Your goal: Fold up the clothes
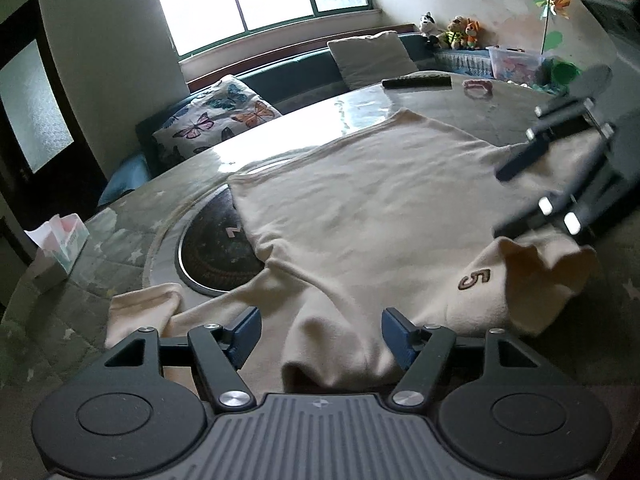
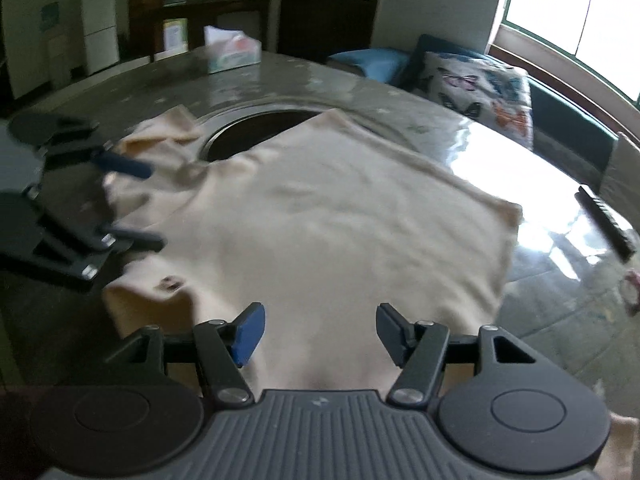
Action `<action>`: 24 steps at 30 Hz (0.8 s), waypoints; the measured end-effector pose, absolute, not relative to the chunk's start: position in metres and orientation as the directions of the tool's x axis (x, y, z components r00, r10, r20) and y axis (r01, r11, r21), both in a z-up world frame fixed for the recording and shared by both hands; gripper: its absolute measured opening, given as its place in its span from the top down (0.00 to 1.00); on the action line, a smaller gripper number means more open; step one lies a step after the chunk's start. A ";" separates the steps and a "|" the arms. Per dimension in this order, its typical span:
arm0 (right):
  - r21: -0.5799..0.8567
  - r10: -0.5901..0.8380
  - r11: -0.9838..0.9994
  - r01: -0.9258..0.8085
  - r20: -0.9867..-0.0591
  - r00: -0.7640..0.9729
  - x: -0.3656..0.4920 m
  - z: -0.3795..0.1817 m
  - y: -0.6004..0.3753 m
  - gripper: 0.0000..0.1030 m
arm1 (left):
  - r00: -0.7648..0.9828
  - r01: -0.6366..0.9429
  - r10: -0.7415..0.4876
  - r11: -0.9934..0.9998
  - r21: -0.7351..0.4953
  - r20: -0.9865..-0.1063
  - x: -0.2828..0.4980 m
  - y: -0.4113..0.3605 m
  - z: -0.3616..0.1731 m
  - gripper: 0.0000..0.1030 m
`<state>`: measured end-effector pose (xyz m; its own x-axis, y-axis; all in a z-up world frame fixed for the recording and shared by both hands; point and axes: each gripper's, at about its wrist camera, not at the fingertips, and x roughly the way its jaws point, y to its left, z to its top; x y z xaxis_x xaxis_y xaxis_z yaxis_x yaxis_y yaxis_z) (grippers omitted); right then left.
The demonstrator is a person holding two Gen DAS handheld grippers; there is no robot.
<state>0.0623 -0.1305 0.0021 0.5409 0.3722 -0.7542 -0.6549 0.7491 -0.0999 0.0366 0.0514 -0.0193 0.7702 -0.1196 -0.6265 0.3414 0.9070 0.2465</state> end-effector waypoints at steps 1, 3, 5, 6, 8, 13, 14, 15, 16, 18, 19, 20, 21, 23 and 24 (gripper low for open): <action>-0.094 0.382 0.740 -0.666 -0.756 0.532 0.055 0.000 -0.127 0.39 | 0.775 0.335 -0.119 0.910 0.243 -0.621 0.037 0.052 -0.017 0.32; -0.106 0.390 0.723 -0.682 -0.752 0.531 0.044 -0.002 -0.123 0.39 | 0.784 0.325 -0.125 0.917 0.231 -0.608 0.039 0.050 -0.011 0.32; -0.133 0.390 0.713 -0.689 -0.741 0.547 0.034 -0.004 -0.121 0.39 | 0.792 0.320 -0.137 0.923 0.213 -0.595 0.042 0.048 -0.005 0.32; -0.140 0.391 0.711 -0.689 -0.736 0.552 0.031 -0.004 -0.121 0.39 | 0.792 0.328 -0.147 0.921 0.210 -0.593 0.043 0.043 -0.005 0.32; -0.126 0.398 0.719 -0.684 -0.732 0.553 0.027 -0.005 -0.124 0.39 | 0.791 0.344 -0.166 0.917 0.204 -0.589 0.045 0.035 -0.005 0.32; -0.023 0.439 0.764 -0.645 -0.714 0.545 0.024 0.000 -0.148 0.39 | 0.761 0.394 -0.182 0.892 0.221 -0.622 0.052 0.015 -0.020 0.32; -0.010 0.441 0.775 -0.632 -0.708 0.552 0.024 0.004 -0.156 0.39 | 0.758 0.399 -0.182 0.889 0.224 -0.626 0.053 0.014 -0.022 0.32; -0.003 0.438 0.788 -0.615 -0.701 0.564 0.023 0.007 -0.164 0.39 | 0.759 0.398 -0.183 0.890 0.223 -0.625 0.055 0.013 -0.021 0.32; 0.001 0.428 0.805 -0.594 -0.694 0.579 0.022 0.009 -0.174 0.39 | 0.760 0.397 -0.184 0.891 0.221 -0.623 0.056 0.012 -0.020 0.32; 0.009 0.406 0.836 -0.548 -0.682 0.608 0.022 0.015 -0.193 0.39 | 0.765 0.397 -0.191 0.892 0.217 -0.615 0.058 0.009 -0.016 0.32; 0.000 0.381 0.855 -0.518 -0.679 0.628 0.023 0.016 -0.203 0.39 | 0.768 0.399 -0.197 0.892 0.215 -0.609 0.058 0.007 -0.014 0.32; -0.008 0.360 0.869 -0.495 -0.677 0.642 0.024 0.017 -0.211 0.39 | 0.770 0.404 -0.207 0.890 0.210 -0.604 0.060 0.003 -0.012 0.32; -0.018 0.321 0.892 -0.451 -0.677 0.662 0.027 0.016 -0.224 0.39 | 0.768 0.410 -0.217 0.889 0.203 -0.602 0.061 -0.001 -0.011 0.32; -0.039 0.242 0.932 -0.361 -0.675 0.697 0.034 0.015 -0.250 0.40 | 0.764 0.423 -0.237 0.886 0.188 -0.600 0.062 -0.009 -0.009 0.32; -0.051 0.210 0.944 -0.327 -0.673 0.709 0.036 0.014 -0.259 0.40 | 0.760 0.433 -0.250 0.884 0.179 -0.600 0.062 -0.014 -0.010 0.32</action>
